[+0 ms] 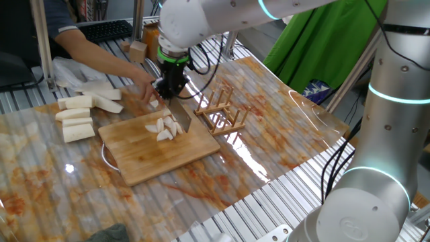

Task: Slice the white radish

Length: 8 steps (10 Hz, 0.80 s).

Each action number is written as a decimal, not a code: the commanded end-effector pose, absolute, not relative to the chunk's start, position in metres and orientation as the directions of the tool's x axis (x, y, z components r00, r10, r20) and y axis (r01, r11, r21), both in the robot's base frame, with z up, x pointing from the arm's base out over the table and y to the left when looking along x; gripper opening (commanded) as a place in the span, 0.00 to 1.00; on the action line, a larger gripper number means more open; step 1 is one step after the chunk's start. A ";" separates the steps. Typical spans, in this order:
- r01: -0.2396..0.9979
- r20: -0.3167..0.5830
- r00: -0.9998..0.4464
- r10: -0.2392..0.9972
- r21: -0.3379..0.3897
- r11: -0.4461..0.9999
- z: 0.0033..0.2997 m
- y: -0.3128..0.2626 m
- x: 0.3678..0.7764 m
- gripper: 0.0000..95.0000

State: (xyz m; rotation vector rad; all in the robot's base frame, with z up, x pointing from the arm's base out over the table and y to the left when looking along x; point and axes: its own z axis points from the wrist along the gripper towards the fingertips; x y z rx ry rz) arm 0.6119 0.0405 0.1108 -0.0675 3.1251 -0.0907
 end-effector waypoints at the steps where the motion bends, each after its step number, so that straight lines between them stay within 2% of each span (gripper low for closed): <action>1: -0.022 0.012 -1.000 -0.022 -0.004 1.000 0.111 0.040 0.617 0.00; 5: -0.007 0.033 -0.999 -0.007 -0.016 1.000 0.120 0.041 0.605 0.00; 8: 0.036 0.105 -0.994 0.039 -0.027 0.999 0.155 0.026 0.591 0.00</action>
